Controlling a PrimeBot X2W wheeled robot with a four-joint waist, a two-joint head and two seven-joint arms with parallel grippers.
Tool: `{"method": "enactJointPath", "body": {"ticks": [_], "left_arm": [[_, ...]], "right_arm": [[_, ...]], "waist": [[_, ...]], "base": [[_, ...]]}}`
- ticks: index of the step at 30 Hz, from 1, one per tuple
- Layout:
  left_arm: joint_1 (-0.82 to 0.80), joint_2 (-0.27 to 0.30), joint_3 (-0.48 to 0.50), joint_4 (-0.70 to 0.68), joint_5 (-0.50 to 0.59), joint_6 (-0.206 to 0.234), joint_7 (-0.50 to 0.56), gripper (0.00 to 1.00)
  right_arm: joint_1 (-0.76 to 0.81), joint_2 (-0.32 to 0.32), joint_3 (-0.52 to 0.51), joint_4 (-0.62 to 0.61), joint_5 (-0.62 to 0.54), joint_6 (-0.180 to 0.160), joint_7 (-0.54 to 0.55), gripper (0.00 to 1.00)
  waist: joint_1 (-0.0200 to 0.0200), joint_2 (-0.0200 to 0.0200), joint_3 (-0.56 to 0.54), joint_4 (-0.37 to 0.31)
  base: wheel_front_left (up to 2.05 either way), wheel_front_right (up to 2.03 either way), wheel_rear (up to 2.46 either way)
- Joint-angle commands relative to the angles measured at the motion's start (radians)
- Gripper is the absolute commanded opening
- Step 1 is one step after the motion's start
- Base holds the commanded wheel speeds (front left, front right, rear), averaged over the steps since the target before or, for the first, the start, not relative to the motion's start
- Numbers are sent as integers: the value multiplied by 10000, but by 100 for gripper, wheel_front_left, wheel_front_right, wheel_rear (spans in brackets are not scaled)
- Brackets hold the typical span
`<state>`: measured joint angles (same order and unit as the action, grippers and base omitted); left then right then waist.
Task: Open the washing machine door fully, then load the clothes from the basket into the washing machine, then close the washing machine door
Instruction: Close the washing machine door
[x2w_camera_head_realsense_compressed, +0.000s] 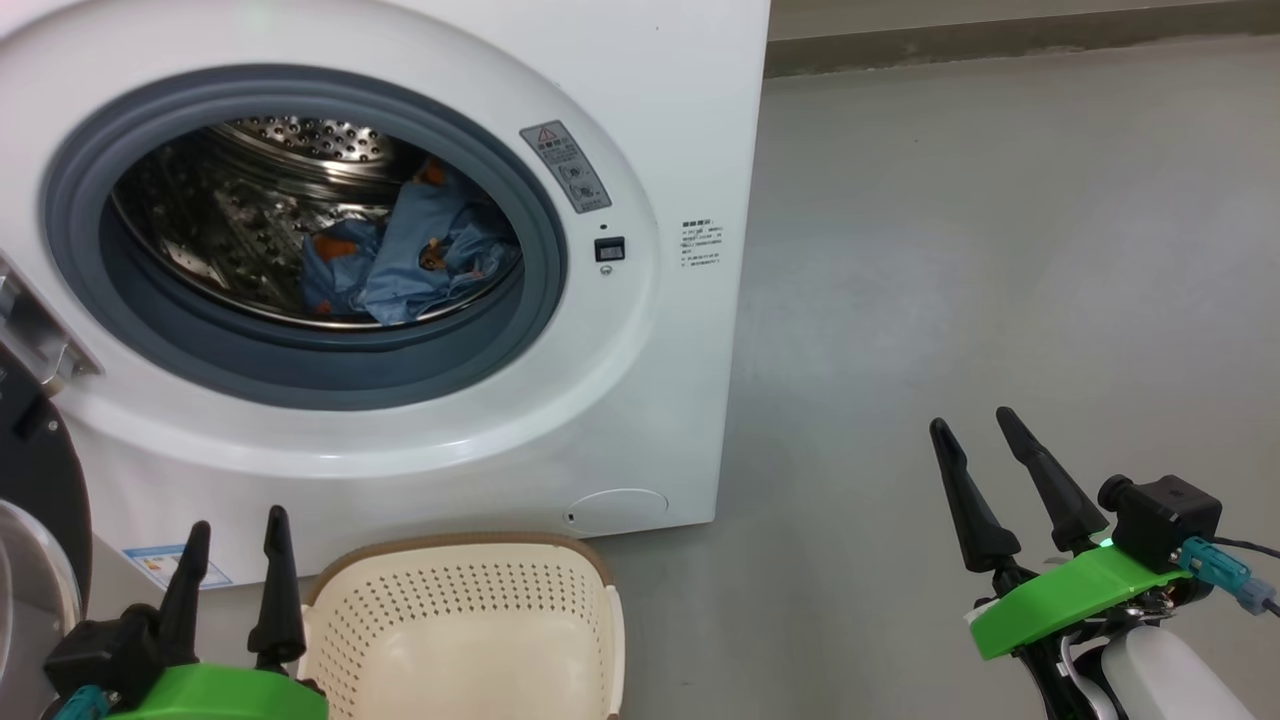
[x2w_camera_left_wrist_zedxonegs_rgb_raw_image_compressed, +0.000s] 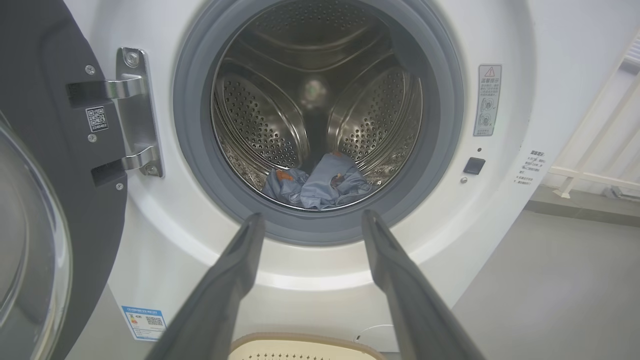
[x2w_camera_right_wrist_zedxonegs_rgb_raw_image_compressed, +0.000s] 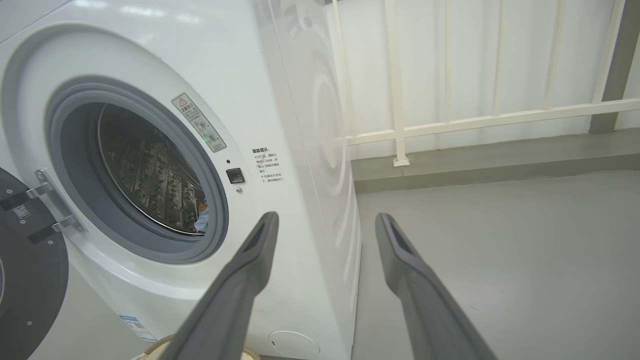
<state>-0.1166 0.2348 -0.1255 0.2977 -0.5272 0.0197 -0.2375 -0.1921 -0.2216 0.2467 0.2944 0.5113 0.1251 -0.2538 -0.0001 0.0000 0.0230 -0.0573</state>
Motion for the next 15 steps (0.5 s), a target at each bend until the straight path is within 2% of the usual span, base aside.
{"method": "enactJointPath", "body": {"ticks": [1, 6, 15], "left_arm": [[-260, 300, 326, -274, -93, 33, -69, 100], [-262, 296, 312, -270, -136, 6, -87, 100], [-275, 306, 268, -241, -138, 38, -111, 100]], "right_arm": [[-158, -83, 104, -207, 97, 56, -80, 100], [-169, -84, 114, -187, 107, 56, -80, 100], [-163, -111, 123, -177, 110, 56, -80, 100]], "waist": [[1, 0, -1, -1], [1, 0, -16, -2], [1, 0, -25, 5]], "base": [[-87, 87, 0], [-128, 128, 0], [-183, 183, 0]]}}
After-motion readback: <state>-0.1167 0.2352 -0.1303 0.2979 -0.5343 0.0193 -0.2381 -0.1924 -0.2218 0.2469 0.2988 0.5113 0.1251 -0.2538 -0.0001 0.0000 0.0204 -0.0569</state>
